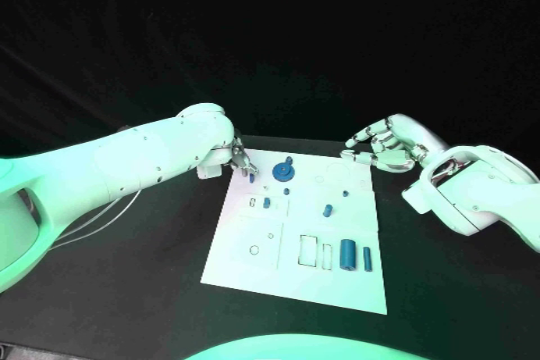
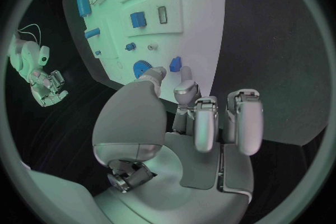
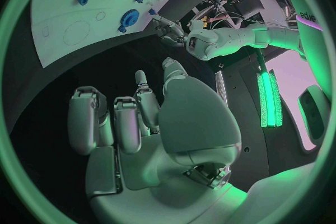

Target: Assemble the parts on the task board

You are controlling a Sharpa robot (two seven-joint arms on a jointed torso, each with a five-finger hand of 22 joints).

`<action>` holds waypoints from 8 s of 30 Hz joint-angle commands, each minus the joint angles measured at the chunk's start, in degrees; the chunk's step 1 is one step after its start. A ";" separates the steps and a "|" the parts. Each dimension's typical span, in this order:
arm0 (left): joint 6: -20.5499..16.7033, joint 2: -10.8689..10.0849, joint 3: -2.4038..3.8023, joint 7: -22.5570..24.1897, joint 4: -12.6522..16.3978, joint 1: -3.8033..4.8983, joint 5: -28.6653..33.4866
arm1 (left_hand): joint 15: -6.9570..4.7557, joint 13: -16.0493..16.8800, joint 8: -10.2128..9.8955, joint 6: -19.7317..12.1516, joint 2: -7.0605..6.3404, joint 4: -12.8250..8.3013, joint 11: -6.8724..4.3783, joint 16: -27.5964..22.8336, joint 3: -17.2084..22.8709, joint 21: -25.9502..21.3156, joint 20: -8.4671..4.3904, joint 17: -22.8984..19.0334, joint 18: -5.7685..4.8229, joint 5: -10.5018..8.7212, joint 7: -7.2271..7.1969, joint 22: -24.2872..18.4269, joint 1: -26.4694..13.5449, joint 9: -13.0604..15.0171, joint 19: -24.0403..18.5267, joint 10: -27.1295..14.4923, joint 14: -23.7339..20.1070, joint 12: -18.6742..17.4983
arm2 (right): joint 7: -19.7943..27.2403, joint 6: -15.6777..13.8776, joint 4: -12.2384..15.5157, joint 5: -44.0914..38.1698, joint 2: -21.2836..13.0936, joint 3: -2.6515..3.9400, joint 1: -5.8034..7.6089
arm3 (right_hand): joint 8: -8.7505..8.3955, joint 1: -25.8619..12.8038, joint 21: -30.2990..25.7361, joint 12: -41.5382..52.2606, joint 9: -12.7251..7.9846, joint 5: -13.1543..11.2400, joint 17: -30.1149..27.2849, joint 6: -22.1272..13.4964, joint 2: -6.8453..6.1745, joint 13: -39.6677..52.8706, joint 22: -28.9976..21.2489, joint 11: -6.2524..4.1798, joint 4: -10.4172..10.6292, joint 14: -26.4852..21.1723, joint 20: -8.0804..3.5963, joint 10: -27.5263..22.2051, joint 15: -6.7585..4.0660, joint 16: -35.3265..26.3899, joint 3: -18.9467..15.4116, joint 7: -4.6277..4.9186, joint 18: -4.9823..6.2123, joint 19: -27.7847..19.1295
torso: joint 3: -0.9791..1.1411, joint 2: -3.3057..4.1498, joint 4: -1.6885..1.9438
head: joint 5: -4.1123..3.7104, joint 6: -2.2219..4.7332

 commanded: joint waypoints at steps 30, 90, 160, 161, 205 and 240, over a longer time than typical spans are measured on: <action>0.92 1.13 -0.17 1.02 -1.24 -0.36 2.20 | 0.20 -0.43 -0.69 0.45 3.26 -0.22 -0.12 0.14 1.33 -0.45 0.36 15.05 0.95 0.36 0.02 8.37 4.42 -1.25 0.53 -0.52 6.02 0.00 | 0.22 0.78 0.15 -0.34 0.10 0.00 -0.04 | 0.40 -0.59 -0.10 0.02 0.08 0.37 7.95 -0.52 -0.10 0.88 7.22 -0.14 0.02 4.17 -0.11 -0.13 -0.25 -0.25 -0.31 -0.02 0.55 -0.19 | 0.02 -0.04 0.00 | -0.10 -0.38; -13.57 -13.71 -1.55 4.45 21.51 -3.54 5.55 | -0.53 -1.36 8.73 -0.08 -4.82 -13.30 -1.02 0.14 40.02 0.73 -0.55 15.05 0.40 -11.27 -0.66 10.84 5.91 3.40 2.32 2.20 6.02 1.28 | -0.01 1.18 -0.20 -0.33 -0.18 -0.13 -0.15 | 0.47 -0.66 -0.11 0.23 0.10 0.44 7.93 -0.50 0.01 1.08 7.24 -0.15 0.02 4.17 -0.12 0.04 -0.26 -0.27 -0.34 -0.04 0.55 -0.17 | 0.04 -0.35 0.17 | 0.81 -0.85; -10.52 -12.01 -1.65 1.77 21.96 -5.18 -1.20 | -1.00 0.58 9.96 0.75 -6.03 -14.98 -1.52 0.14 40.86 2.17 -0.96 15.05 -0.26 -6.49 -1.16 13.16 3.72 3.53 4.28 3.94 6.02 3.30 | 0.32 1.23 -0.09 -0.33 -0.34 -0.15 -0.23 | 0.55 -0.75 -0.11 0.38 0.13 0.56 7.92 -0.50 0.09 1.21 7.25 -0.17 0.00 4.17 -0.13 0.17 -0.27 -0.28 -0.40 -0.06 0.54 -0.15 | 0.11 -0.34 0.13 | 0.78 -1.73; -10.51 -11.98 -1.65 1.75 21.93 -5.18 -1.20 | -1.01 0.59 9.96 0.76 -6.04 -14.99 -1.52 0.14 40.86 2.18 -0.96 15.05 -0.27 -6.48 -1.16 13.17 3.71 3.54 4.29 3.95 6.02 3.32 | 0.32 1.23 -0.09 -0.33 -0.34 -0.15 -0.23 | 0.55 -0.75 -0.11 0.38 0.13 0.56 7.92 -0.50 0.09 1.21 7.25 -0.17 0.00 4.17 -0.13 0.17 -0.27 -0.28 -0.40 -0.06 0.54 -0.15 | 0.11 -0.32 0.13 | 0.73 -1.68; -10.61 -11.48 -1.64 0.76 21.27 -5.16 -2.75 | -1.44 1.69 10.97 1.79 -6.42 -15.45 -2.16 0.14 39.51 3.14 -0.98 15.05 -0.73 -5.01 -1.91 14.72 2.62 3.88 5.64 5.44 6.02 4.62 | 0.32 1.26 -0.23 -0.33 -0.19 -0.15 -0.29 | 0.60 -0.76 -0.17 0.40 0.15 0.62 7.81 -0.47 0.15 1.21 7.23 -0.18 -0.02 4.15 -0.13 0.19 -0.28 -0.35 -0.41 -0.07 0.56 -0.17 | 0.13 -0.37 0.10 | 0.82 -2.11; -10.00 -10.47 -1.64 -0.78 20.05 -5.16 -2.31 | -2.69 3.03 10.81 3.32 -6.02 -9.93 -3.61 0.14 27.01 3.26 -0.37 15.05 -0.79 -6.14 -4.02 14.93 -1.22 5.99 5.81 6.33 6.02 5.90 | 0.25 1.17 0.01 -0.33 -0.44 -0.15 -0.29 | 0.60 -0.76 -0.17 0.40 0.15 0.62 7.81 -0.47 0.15 1.21 7.23 -0.18 -0.02 4.15 -0.13 0.19 -0.28 -0.35 -0.41 -0.07 0.56 -0.17 | 0.09 -0.35 0.17 | 0.50 -2.41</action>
